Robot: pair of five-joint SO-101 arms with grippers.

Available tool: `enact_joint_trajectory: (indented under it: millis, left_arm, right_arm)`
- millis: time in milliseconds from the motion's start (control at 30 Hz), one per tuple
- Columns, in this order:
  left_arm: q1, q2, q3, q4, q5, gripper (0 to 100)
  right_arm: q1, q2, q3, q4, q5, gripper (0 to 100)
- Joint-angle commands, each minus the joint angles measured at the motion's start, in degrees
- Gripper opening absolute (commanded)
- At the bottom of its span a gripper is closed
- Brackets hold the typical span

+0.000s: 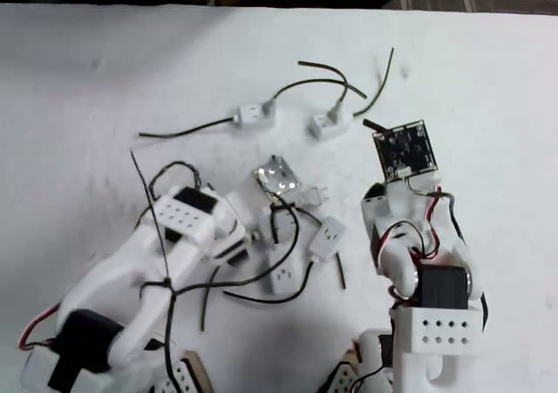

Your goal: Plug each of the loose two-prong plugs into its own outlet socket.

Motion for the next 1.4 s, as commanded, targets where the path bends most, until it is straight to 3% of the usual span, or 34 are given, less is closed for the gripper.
enact_joint_trajectory:
  millis: [0,267,433,633,767,1033,1167,1367]
  left_arm:
    - [0.7,2.3,-3.2,-1.2,-0.7,14]
    - [0.3,11.7,-10.2,6.8,-0.7,6]
    - [0.1,12.1,-10.7,7.5,-0.7,2]
    - [-6.5,2.2,-5.6,7.6,-0.7,2]
    - [-13.7,-7.4,-2.1,12.1,-1.0,2]
    - [-23.5,-21.8,7.8,14.8,-7.2,2]
    - [-23.8,-27.2,12.6,18.5,-11.0,8]
    - [-26.4,-36.8,12.8,21.8,-13.3,27]
  right_arm:
    - [0.6,-1.1,-0.5,-0.1,0.4,1.8]
    - [0.6,-1.1,-0.5,-0.1,0.4,1.8]
    - [0.6,-1.2,-0.5,-0.1,0.4,1.8]
    - [0.4,-1.2,-0.5,-0.1,0.4,1.8]
    - [0.2,-1.2,-0.5,-0.1,0.4,1.8]
    - [-3.3,-0.7,-0.5,0.1,-0.1,1.8]
    - [-4.9,-0.7,-0.5,0.2,-0.1,1.8]
    - [-6.2,-0.7,1.0,0.0,-0.1,1.8]
